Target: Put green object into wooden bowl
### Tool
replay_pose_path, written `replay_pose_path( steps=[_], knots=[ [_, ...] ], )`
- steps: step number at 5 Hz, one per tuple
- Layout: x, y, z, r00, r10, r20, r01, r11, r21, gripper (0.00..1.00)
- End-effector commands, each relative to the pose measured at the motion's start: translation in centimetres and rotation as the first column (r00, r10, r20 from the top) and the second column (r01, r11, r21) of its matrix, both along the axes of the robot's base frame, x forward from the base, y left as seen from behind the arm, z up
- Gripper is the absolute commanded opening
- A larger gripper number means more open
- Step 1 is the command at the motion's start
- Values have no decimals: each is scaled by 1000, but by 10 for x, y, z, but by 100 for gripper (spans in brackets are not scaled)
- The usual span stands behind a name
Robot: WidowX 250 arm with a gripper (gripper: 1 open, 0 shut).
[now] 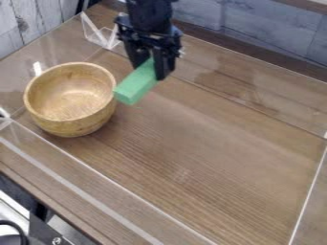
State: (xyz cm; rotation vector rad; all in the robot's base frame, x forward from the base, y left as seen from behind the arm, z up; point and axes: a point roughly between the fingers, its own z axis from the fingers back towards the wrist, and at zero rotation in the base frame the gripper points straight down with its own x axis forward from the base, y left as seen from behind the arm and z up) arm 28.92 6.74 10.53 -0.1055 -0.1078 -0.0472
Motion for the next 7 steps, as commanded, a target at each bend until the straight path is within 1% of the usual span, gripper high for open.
replay_pose_path(
  steps=[1, 2, 3, 4, 6, 7],
  knots=[
    [16, 17, 16, 997, 42, 62, -44, 999, 27, 0],
    [3, 41, 11, 998, 26, 58, -28, 999, 37, 0],
    [-14, 60, -1, 997, 58, 47, -61, 997, 48, 0],
    [-25, 67, -11, 994, 98, 40, -100, 993, 56, 0],
    [-43, 84, -6, 988, 154, 26, -155, 986, 54, 0],
    [-43, 80, -12, 993, 117, 14, -118, 992, 50, 0]
  ],
)
